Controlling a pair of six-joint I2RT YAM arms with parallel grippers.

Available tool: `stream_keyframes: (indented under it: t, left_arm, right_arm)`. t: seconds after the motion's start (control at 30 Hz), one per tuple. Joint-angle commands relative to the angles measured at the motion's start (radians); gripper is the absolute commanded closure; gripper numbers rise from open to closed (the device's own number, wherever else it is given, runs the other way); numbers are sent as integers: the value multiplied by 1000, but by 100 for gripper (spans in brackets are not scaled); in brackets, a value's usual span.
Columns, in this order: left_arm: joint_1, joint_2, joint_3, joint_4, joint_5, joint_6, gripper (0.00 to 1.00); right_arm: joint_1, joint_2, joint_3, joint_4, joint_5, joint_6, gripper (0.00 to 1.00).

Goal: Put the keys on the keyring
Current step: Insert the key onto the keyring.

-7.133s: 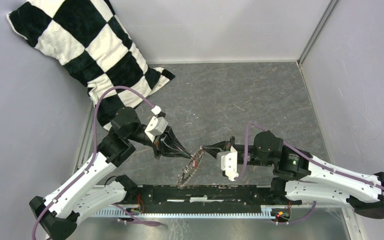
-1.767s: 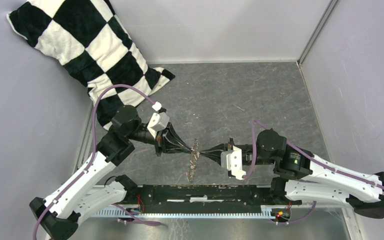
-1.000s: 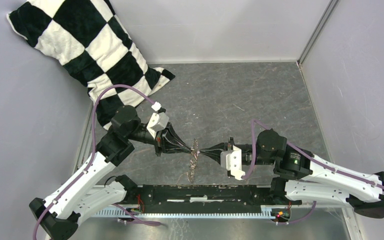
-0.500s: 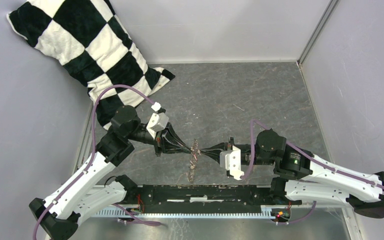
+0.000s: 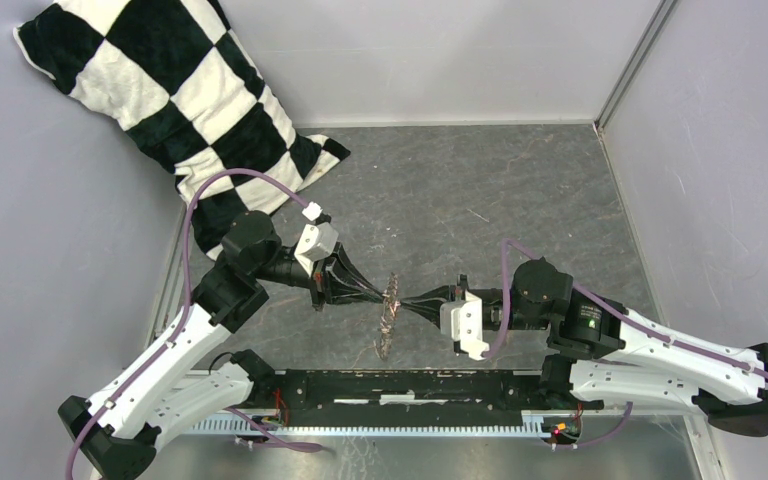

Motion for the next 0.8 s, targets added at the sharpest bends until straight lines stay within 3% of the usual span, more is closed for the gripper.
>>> stream_keyframes:
  t: [0.0,0.17,0.77]
  left_arm:
    - [3,-18,16,40,30,5,98]
    - [3,-18,15,40,65,-3,98]
    - [3,-12,11,111,-6,-80,98]
  right_arm:
    - [3,-11,37,48,44,-6,100]
    - [4,-24,15,57,98,-29,99]
    - [3,-20,4,59,23,-20,100]
